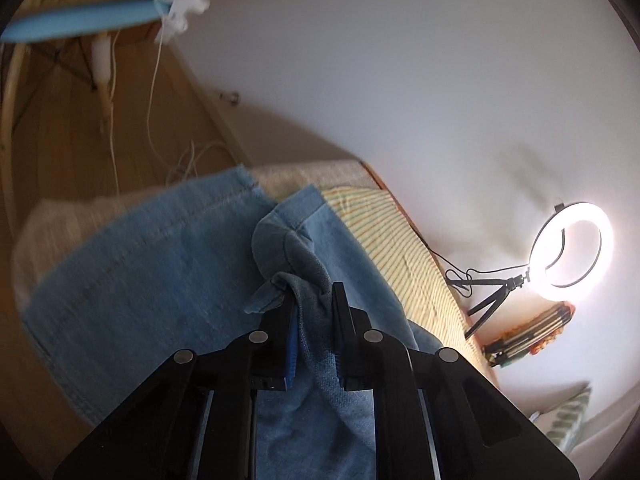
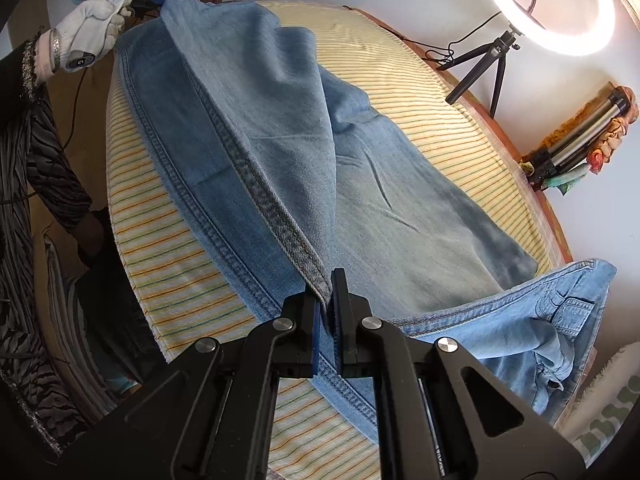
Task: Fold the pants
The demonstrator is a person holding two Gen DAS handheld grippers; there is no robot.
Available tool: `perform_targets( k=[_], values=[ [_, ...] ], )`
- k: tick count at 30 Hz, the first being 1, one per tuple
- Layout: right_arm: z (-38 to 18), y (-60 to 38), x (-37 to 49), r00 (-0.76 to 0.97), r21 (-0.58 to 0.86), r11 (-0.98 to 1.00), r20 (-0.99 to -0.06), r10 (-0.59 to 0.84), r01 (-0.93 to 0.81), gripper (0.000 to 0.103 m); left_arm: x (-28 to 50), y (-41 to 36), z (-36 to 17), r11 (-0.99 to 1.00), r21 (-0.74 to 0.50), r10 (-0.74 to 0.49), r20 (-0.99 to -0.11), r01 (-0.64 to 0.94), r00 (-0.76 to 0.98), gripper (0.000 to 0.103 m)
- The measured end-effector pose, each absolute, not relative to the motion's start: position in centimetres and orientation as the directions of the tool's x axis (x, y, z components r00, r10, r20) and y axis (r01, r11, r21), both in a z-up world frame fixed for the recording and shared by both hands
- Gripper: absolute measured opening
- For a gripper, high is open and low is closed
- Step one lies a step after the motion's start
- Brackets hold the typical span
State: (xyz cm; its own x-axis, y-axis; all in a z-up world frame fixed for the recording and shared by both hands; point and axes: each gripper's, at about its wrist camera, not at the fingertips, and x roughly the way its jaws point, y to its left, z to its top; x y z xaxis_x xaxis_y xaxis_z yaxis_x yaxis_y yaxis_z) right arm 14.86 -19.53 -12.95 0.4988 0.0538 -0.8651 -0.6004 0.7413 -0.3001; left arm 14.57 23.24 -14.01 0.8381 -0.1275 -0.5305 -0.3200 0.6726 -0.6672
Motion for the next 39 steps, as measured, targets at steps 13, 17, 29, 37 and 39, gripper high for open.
perform_targets(
  k=[13,17,29,37,39],
  values=[
    [-15.8,-18.1,14.7,0.424,-0.302,0.672,-0.906,0.019,-0.676,0.006,9.7,25.0,-16.2,0.686,-0.624,-0.066,-0.565,-0.374,0.823,0.020],
    [-15.0,-18.2,15.5,0.366,-0.235,0.700,-0.930,0.041,-0.674,0.015,10.0,25.1,-15.8,0.691,-0.621,-0.066,-0.563,-0.369,0.824,0.027],
    [-5.5,-10.1,22.3,0.308,0.020,0.658,-0.873,0.378,-0.752,0.043,10.6,24.2,-15.7,0.686,-0.599,-0.048,-0.604,-0.414,0.795,0.028],
    [-6.1,1.1,32.9,0.324,0.037,0.619,-0.827,0.460,-0.784,0.043,11.4,23.8,-15.7,0.716,-0.564,-0.029,-0.613,-0.412,0.789,0.028],
    [-7.1,4.0,35.5,0.295,0.065,0.600,-0.826,0.481,-0.798,0.043,11.2,23.7,-15.8,0.727,-0.549,-0.018,-0.615,-0.413,0.788,0.028]
  ],
)
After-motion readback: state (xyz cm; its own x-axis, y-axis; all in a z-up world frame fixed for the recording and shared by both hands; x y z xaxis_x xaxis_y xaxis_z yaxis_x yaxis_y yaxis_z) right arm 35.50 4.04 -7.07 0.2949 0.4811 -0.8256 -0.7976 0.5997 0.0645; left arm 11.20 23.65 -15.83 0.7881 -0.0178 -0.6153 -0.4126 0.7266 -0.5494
